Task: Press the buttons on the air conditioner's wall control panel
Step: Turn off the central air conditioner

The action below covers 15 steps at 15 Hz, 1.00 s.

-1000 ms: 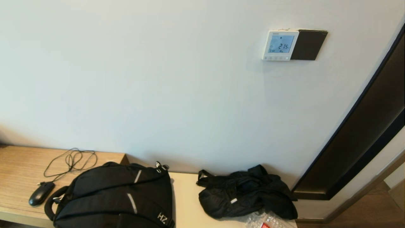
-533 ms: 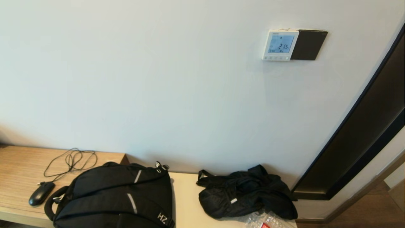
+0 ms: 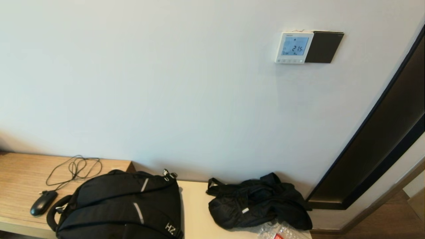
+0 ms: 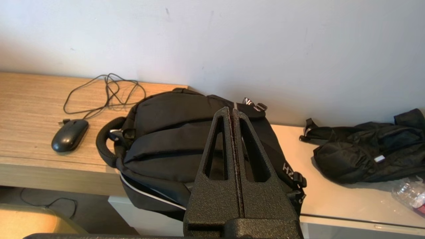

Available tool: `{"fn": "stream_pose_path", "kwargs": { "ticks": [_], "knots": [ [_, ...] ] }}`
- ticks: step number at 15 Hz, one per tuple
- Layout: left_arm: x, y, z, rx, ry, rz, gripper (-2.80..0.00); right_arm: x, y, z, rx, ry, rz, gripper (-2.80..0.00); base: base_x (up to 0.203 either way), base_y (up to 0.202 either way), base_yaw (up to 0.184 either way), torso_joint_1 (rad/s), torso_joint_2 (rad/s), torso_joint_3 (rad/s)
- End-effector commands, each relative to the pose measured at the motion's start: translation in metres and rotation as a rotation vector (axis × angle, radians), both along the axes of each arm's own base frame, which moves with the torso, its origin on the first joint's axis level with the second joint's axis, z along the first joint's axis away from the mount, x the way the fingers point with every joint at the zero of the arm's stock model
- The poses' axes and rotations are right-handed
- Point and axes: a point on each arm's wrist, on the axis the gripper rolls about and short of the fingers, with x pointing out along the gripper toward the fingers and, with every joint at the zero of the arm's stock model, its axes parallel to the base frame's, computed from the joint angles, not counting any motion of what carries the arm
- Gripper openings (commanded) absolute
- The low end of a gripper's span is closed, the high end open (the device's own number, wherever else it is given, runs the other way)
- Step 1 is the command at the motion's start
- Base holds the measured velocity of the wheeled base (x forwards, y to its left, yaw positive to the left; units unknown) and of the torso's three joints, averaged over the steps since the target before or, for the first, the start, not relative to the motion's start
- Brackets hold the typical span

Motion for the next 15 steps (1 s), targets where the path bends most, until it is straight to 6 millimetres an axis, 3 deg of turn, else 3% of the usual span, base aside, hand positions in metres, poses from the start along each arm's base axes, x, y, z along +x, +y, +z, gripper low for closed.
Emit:
{"fn": "stream_pose_path", "kwargs": {
  "ticks": [1,6,9,15],
  "knots": [
    [0.000,0.000,0.000,-0.001,-0.001,0.000,-2.80,0.000,0.000,0.000,0.000,0.003,0.001,-2.80,0.000,0.000,0.000,0.000,0.00,0.000],
    [0.000,0.000,0.000,-0.001,0.000,0.000,-2.80,-0.001,0.000,0.002,-0.009,-0.005,0.002,-2.80,0.000,0.000,0.000,0.000,0.00,0.000],
    [0.000,0.000,0.000,-0.002,-0.001,0.000,-2.80,-0.006,0.000,0.015,-0.010,0.003,0.004,-2.80,0.000,0.000,0.000,0.000,0.00,0.000],
    [0.000,0.000,0.000,0.000,-0.001,0.000,-2.80,0.003,0.000,0.074,-0.008,0.018,0.004,-2.80,0.000,0.000,0.000,0.000,0.00,0.000]
  ]
}}
